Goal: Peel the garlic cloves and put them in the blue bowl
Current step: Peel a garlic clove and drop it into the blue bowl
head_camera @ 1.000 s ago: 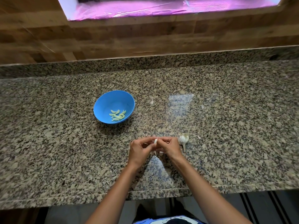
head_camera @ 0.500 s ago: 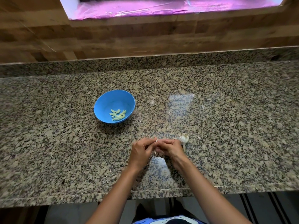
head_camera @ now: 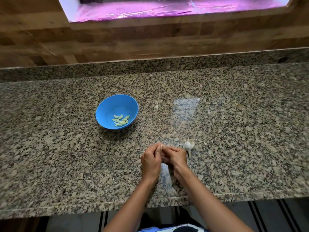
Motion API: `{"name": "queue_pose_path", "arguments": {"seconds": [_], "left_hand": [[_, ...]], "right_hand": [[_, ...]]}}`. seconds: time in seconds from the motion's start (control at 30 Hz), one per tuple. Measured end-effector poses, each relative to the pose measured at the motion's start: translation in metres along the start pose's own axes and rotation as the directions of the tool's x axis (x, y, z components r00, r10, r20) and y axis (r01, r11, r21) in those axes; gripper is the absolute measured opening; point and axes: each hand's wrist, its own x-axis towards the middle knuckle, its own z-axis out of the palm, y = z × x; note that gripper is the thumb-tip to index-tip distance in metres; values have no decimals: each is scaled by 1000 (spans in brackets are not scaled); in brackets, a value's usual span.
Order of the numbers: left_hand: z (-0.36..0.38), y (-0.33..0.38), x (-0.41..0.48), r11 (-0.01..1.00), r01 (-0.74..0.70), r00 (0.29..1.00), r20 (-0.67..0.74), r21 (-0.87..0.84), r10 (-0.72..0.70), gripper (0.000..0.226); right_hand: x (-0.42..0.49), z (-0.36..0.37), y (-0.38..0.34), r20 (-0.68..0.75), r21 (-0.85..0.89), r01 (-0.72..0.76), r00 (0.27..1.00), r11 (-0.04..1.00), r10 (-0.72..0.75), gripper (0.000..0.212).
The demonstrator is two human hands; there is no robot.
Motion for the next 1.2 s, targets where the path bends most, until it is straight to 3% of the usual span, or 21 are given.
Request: {"name": "queue_pose_path", "arguments": {"seconds": [0.1, 0.17, 0.23, 0.3, 0.43, 0.53, 0.67, 0.83, 0.93, 1.0, 1.1, 1.13, 1.2], "left_hand": [[-14, -6, 8, 993, 22, 986, 168, -116, -2, 30], [-29, -7, 23, 987, 141, 963, 245, -82, -117, 26], [-46, -3, 41, 979, 185, 927, 315, 89, -204, 19], [-56, 7, 56, 953, 108, 895, 390, 283, -217, 10], [-55, 27, 70, 864, -60, 783, 561, 499, -270, 6], [-48, 38, 76, 774, -225, 746, 615, 592, -255, 7], [-33, 47, 74, 621, -399, 755, 626, 674, -195, 4], [-20, 47, 71, 525, -474, 785, 609, 707, -112, 11], [-12, 46, 55, 500, -554, 763, 647, 666, -17, 12], [-21, 47, 60, 578, -468, 784, 616, 668, -78, 7], [-40, 37, 69, 800, -181, 861, 486, 573, -153, 13], [-43, 32, 62, 853, -133, 872, 468, 504, -141, 14], [-41, 20, 44, 943, -33, 892, 434, 330, -121, 16]], "right_hand": [[2, -10, -14, 121, -94, -49, 991, 994, 60, 7], [1, -16, -18, 185, -344, 68, 983, 936, -3, 12], [1, -24, -17, 199, -695, 315, 948, 647, -248, 18], [-1, -30, -15, 294, -822, 450, 860, 350, -417, 26], [3, -35, 9, 534, -819, 573, 776, 23, -336, 58], [11, -44, 26, 560, -828, 526, 796, -194, -232, 75], [15, -48, 32, 562, -826, 528, 791, -197, -241, 71], [16, -48, 36, 563, -826, 527, 792, -200, -237, 67], [15, -48, 36, 558, -830, 530, 792, -173, -249, 64], [15, -48, 37, 557, -830, 534, 791, -159, -251, 64], [15, -48, 36, 563, -824, 557, 780, -106, -274, 60], [14, -48, 34, 556, -819, 571, 775, -44, -301, 56], [10, -44, 25, 493, -777, 590, 787, 218, -370, 46]]}}
